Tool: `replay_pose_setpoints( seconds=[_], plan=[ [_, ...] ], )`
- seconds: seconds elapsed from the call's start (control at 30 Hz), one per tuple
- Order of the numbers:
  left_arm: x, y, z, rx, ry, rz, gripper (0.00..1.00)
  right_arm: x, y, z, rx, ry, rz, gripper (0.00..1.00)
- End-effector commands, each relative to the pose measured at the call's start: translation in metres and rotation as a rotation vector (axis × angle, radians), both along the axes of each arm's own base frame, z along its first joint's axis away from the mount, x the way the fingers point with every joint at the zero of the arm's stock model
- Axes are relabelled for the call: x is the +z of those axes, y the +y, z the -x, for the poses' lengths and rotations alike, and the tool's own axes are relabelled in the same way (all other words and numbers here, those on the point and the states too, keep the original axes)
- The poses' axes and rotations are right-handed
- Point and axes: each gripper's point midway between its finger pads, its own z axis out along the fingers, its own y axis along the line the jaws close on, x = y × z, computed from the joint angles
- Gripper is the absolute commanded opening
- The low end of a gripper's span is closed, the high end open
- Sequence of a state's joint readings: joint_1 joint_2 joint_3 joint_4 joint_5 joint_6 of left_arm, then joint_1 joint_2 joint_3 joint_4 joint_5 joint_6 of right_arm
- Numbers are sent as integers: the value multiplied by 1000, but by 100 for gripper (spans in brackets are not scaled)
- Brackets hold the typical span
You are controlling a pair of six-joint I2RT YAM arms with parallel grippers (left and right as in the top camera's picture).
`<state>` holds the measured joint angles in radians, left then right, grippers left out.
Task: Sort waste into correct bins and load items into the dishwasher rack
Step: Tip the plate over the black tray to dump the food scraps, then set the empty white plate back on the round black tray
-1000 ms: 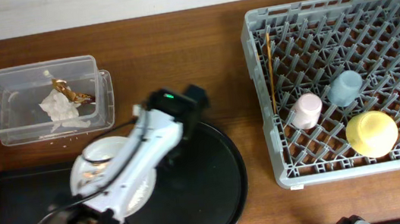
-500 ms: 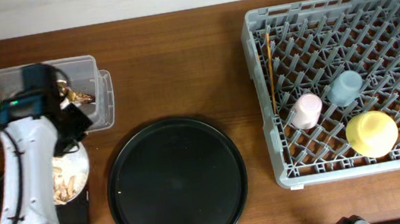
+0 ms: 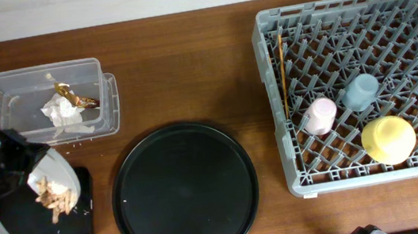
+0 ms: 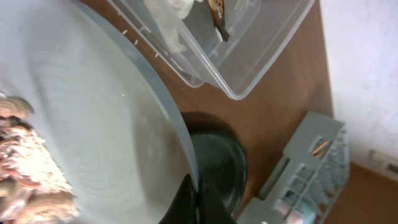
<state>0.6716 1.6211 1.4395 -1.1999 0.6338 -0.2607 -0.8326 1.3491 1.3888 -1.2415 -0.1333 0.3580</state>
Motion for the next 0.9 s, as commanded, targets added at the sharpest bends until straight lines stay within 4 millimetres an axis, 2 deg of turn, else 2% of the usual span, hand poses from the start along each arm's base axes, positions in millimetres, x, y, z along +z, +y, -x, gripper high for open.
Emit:
replay_pose_setpoints(
  seconds=[0.0, 0.1, 0.17, 0.2, 0.3, 0.53, 0.57, 0.67, 0.73, 0.8, 0.83, 0.87],
  plan=[
    [25, 7, 7, 16, -110, 61, 0, 5, 0, 1, 5, -13, 12, 99],
    [42, 20, 10, 40, -227, 122, 0, 5, 0, 1, 5, -13, 12, 99],
    [43, 32, 18, 86, -228, 129, 0, 5, 0, 1, 5, -13, 12, 99],
    [45, 34, 20, 92, -239, 139, 0, 5, 0, 1, 5, -13, 12, 99],
    [67, 33, 19, 54, -394, 189, 0, 5, 0, 1, 5, -13, 12, 99],
    [66, 47, 39, 133, -373, 221, 0, 5, 0, 1, 5, -13, 12, 99],
    [64, 54, 39, 135, -387, 192, 0, 5, 0, 1, 5, -13, 12, 99],
    [60, 52, 42, 141, -410, 223, 0, 5, 0, 1, 5, -13, 12, 99],
    [51, 46, 46, 158, -379, 272, 0, 5, 0, 1, 5, -13, 12, 98],
    [47, 53, 47, 168, -402, 254, 0, 5, 0, 1, 5, -13, 12, 99],
    [52, 47, 50, 178, -415, 305, 0, 5, 0, 1, 5, -13, 12, 99],
    [64, 46, 48, 142, -502, 299, 0, 5, 0, 1, 5, -13, 12, 99]
  ],
)
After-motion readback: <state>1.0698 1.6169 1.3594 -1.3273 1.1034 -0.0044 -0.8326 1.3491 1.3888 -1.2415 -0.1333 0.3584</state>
